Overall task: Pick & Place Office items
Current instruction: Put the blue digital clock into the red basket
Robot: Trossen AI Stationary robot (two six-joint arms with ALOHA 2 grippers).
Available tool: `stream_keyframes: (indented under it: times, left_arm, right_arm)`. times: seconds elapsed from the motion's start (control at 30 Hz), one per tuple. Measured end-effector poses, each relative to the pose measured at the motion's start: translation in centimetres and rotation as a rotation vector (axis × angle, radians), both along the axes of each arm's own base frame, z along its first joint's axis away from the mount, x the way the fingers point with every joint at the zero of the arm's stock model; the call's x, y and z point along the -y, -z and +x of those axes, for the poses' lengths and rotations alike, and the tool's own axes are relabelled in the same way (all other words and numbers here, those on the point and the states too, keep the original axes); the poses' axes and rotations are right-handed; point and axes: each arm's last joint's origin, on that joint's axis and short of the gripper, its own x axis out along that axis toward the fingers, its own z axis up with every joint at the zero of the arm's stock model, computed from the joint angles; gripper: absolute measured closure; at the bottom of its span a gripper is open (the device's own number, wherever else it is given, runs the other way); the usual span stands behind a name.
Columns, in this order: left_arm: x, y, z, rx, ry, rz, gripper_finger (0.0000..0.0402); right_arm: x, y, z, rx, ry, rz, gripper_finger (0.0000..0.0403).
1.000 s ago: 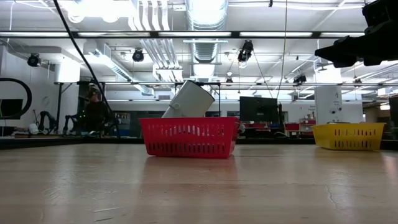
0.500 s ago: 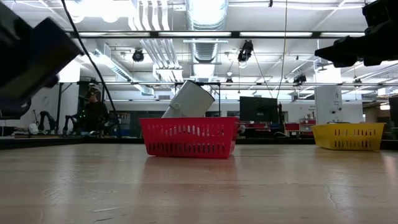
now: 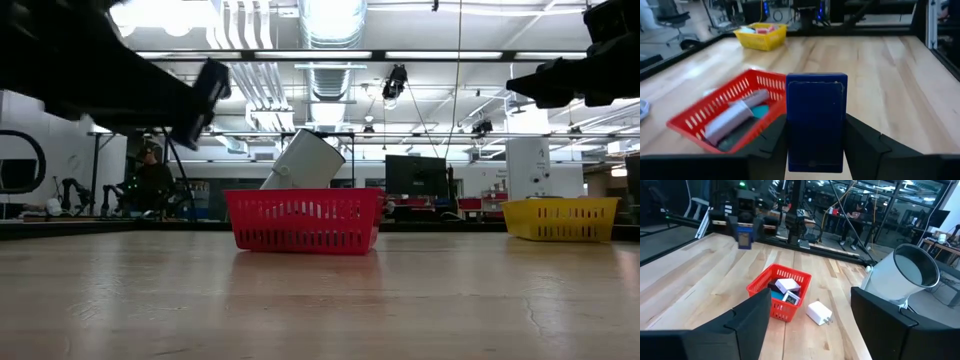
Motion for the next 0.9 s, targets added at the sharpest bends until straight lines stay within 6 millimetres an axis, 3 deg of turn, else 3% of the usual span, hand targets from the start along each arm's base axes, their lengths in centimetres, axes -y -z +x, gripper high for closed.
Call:
stream_keyframes:
  times: [0.5, 0.9]
  left_arm:
    - [-8.6, 0.6, 3.3, 0.027, 0.048, 0.002, 0.0255]
    - [-13.4, 0.9, 4.8, -0.024, 0.092, 0.008, 0.0255]
  right_arm:
    - [0.0, -0.1, 0.0, 0.013, 0.000, 0.001, 0.0142]
    - [0.0, -0.2, 0.0, 0.018, 0.001, 0.007, 0.0138]
